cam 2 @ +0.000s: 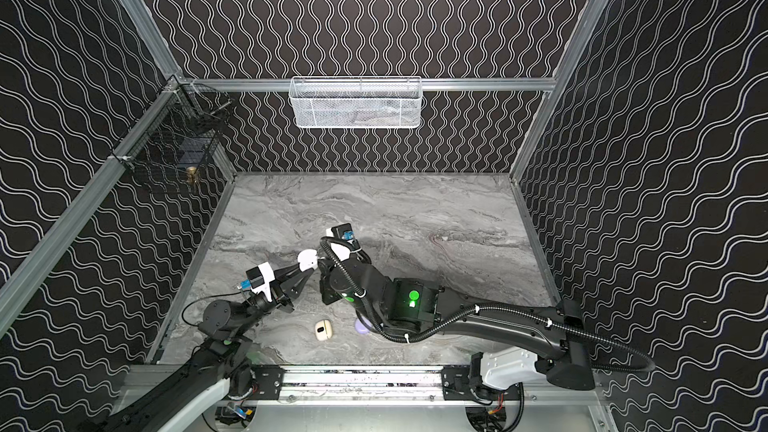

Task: Insert the wireless bluetooth earbuds into the charging case
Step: 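Lift the earbud and carry it toward the case in the left gripper, then lower the held earbud into the open white case and release it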

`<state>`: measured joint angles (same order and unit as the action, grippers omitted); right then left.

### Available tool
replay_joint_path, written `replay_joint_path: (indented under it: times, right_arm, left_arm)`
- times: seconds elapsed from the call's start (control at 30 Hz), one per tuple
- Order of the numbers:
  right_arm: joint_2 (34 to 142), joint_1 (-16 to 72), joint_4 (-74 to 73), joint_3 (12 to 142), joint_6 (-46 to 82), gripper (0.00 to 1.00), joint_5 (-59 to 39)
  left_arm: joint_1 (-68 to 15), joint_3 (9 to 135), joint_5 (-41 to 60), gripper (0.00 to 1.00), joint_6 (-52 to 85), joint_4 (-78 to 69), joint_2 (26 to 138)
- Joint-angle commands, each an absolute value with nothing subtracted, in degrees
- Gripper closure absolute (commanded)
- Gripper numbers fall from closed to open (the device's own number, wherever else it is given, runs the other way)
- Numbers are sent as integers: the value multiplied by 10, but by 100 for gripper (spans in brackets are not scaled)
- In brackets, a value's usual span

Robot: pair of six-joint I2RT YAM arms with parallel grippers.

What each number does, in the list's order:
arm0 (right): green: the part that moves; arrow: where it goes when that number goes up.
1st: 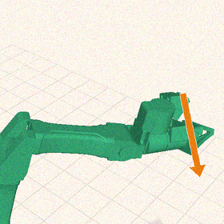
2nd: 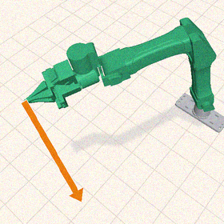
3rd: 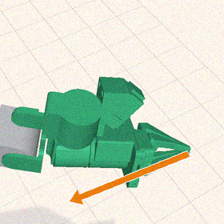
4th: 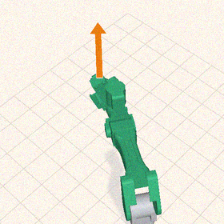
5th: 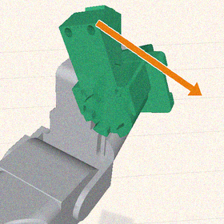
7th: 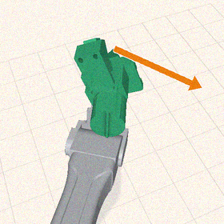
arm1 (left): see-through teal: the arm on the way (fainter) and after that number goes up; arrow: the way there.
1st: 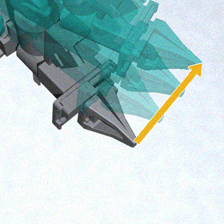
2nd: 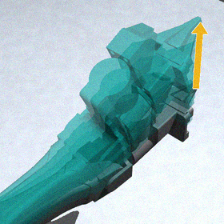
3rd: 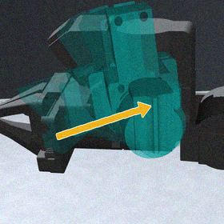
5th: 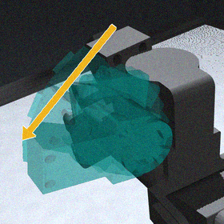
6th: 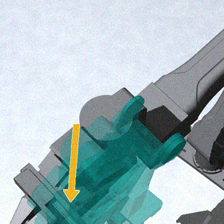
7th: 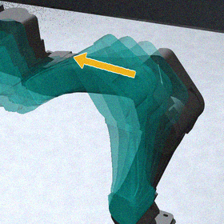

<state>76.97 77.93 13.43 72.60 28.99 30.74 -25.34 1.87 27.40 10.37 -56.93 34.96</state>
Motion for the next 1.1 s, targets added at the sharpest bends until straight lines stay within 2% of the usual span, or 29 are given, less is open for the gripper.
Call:
replay_joint_path:
  times: [0.0,0.5,1.07]
  right_arm:
    - [785,790,66,740,266,88,311]
    - [832,799,4,726,242,88,361]
    - [870,798,-2,741,216,88,409]
  left_arm:
    - [-253,19,283,100,110,-604,350]
    - [-253,16,286,100,112,-608,340]
    - [-253,16,288,100,116,-614,338]
